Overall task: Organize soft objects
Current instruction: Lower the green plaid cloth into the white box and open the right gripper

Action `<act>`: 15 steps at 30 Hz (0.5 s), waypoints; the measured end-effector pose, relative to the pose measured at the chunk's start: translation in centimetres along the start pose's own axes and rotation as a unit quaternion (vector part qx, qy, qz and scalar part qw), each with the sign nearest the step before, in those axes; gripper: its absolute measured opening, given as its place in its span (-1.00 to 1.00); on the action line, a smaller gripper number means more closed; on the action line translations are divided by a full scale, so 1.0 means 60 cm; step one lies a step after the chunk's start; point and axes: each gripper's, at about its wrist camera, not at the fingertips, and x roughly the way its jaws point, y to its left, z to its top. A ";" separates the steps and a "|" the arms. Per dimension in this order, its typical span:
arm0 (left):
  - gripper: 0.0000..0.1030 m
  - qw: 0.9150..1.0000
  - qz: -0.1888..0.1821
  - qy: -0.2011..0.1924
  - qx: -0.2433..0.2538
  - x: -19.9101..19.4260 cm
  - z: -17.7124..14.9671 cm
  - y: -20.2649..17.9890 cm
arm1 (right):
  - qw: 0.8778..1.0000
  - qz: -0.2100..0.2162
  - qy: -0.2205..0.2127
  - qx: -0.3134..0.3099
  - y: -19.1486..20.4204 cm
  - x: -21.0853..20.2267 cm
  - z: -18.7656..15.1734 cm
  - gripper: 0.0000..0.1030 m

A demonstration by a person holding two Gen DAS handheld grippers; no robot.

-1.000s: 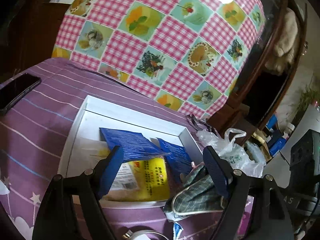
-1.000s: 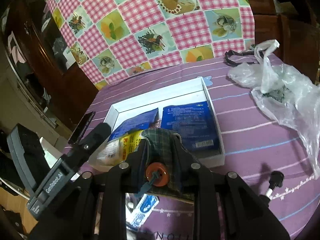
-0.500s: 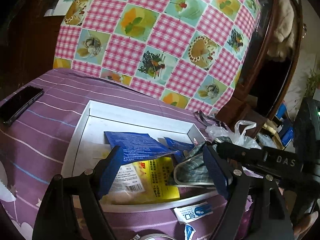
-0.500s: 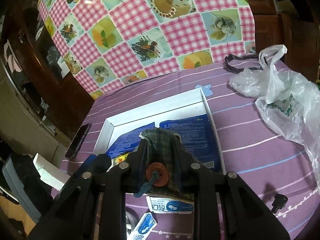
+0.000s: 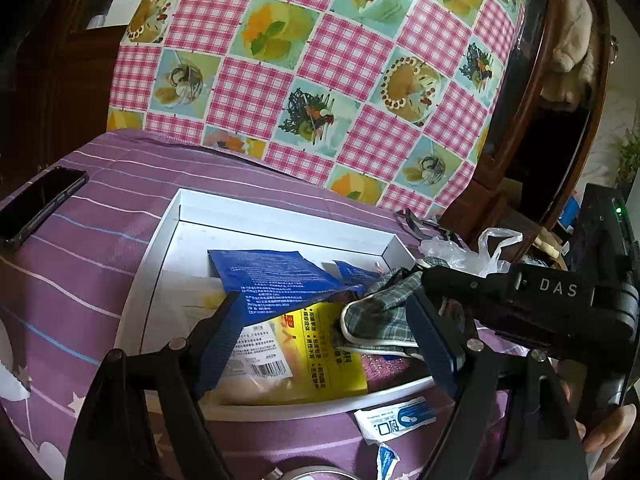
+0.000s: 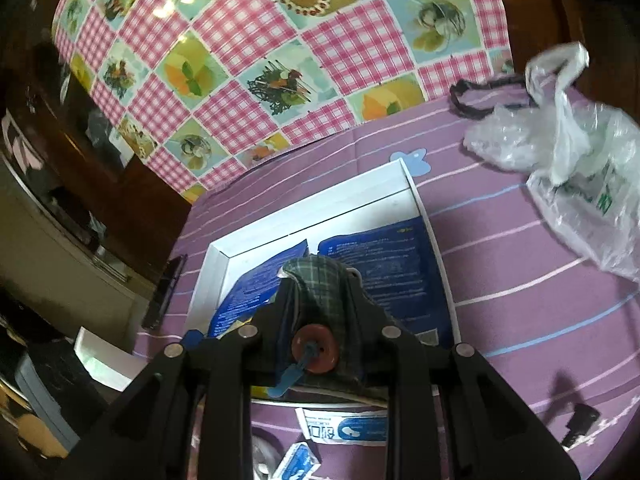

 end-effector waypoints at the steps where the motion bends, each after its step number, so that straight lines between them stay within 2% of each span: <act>1: 0.60 1.000 0.001 -0.001 0.001 -0.001 0.000 -0.001 | 1.000 0.007 0.002 0.011 -0.007 0.002 0.000 -0.48; 6: 0.60 1.000 0.011 0.001 0.004 0.001 -0.002 -0.002 | 0.999 0.006 -0.002 0.032 -0.018 0.002 0.001 -0.48; 15: 0.60 1.000 0.020 0.018 -0.005 0.008 -0.003 0.004 | 0.999 -0.007 0.028 0.033 -0.021 0.023 0.000 -0.40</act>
